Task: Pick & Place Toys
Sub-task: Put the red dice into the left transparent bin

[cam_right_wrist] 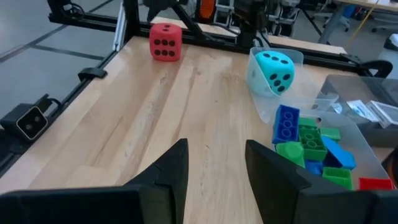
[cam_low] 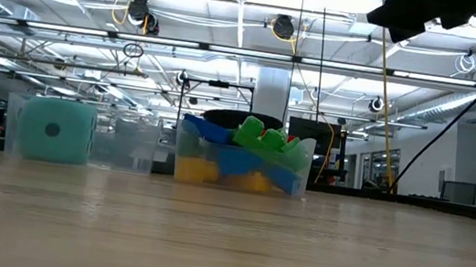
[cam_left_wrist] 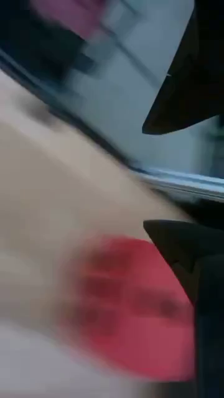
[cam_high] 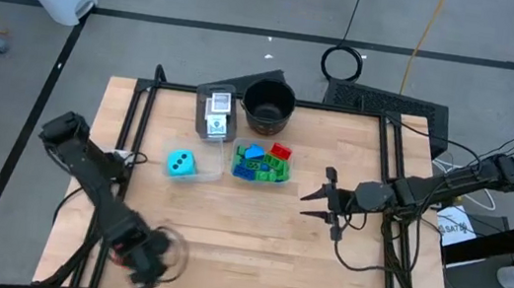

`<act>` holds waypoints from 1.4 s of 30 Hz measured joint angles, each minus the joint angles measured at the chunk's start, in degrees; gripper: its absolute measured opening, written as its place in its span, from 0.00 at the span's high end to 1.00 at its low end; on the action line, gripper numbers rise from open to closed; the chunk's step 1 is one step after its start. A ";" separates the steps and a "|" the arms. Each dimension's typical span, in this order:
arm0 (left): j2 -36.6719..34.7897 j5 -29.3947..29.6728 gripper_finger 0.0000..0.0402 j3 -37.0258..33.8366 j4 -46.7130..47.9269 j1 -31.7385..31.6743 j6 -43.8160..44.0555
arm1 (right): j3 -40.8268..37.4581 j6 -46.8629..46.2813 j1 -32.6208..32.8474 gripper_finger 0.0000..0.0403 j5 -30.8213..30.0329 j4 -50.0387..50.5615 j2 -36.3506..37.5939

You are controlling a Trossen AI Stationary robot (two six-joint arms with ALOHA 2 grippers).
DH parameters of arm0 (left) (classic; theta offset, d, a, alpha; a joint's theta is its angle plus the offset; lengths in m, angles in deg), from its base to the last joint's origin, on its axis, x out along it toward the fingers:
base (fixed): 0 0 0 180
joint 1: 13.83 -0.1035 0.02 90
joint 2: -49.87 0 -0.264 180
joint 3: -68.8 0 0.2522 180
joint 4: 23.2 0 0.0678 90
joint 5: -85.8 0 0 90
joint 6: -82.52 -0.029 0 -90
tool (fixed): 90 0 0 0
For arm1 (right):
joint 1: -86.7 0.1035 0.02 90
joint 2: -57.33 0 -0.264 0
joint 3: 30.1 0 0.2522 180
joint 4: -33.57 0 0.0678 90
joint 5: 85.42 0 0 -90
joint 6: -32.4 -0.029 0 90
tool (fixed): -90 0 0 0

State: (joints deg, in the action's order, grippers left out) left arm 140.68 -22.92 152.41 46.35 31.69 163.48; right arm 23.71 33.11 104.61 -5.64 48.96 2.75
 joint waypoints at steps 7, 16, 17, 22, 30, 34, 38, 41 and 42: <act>-0.03 -4.89 0.54 -0.07 14.48 9.14 11.05 | 0.00 0.69 0.22 0.68 -0.12 -0.14 0.00; -0.41 5.52 0.96 -6.32 8.69 12.22 13.62 | 0.00 1.05 0.20 0.68 -0.17 -0.15 0.00; -0.43 5.26 0.98 -7.39 7.69 11.56 13.68 | 0.00 1.05 0.20 0.68 -0.17 -0.23 0.00; -0.43 8.15 0.95 -8.78 4.02 7.39 2.60 | 0.00 1.05 0.20 0.68 -0.18 -0.57 -0.02; -0.39 17.85 0.98 -7.35 -0.24 -5.17 -19.27 | 0.02 1.44 0.20 0.68 -0.20 -0.57 -0.02; 0.08 29.39 0.99 -3.22 -0.52 -9.14 -29.01 | 0.02 1.45 0.20 0.68 -0.20 -0.56 -0.02; -0.30 37.38 0.97 3.22 -0.90 -10.73 -34.88 | 0.02 1.46 0.20 0.68 -0.20 -0.53 -0.02; -0.23 38.73 0.89 5.76 -3.06 -11.34 -28.52 | 0.02 1.46 0.20 0.68 -0.20 -0.53 -0.02; -0.27 38.40 0.85 6.21 -5.62 -12.02 -25.71 | 0.02 1.46 0.20 0.68 -0.20 -0.53 -0.02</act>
State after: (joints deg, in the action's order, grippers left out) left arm 140.41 15.48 158.62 40.73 19.67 137.77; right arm 23.73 34.58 104.81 -5.84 48.43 2.72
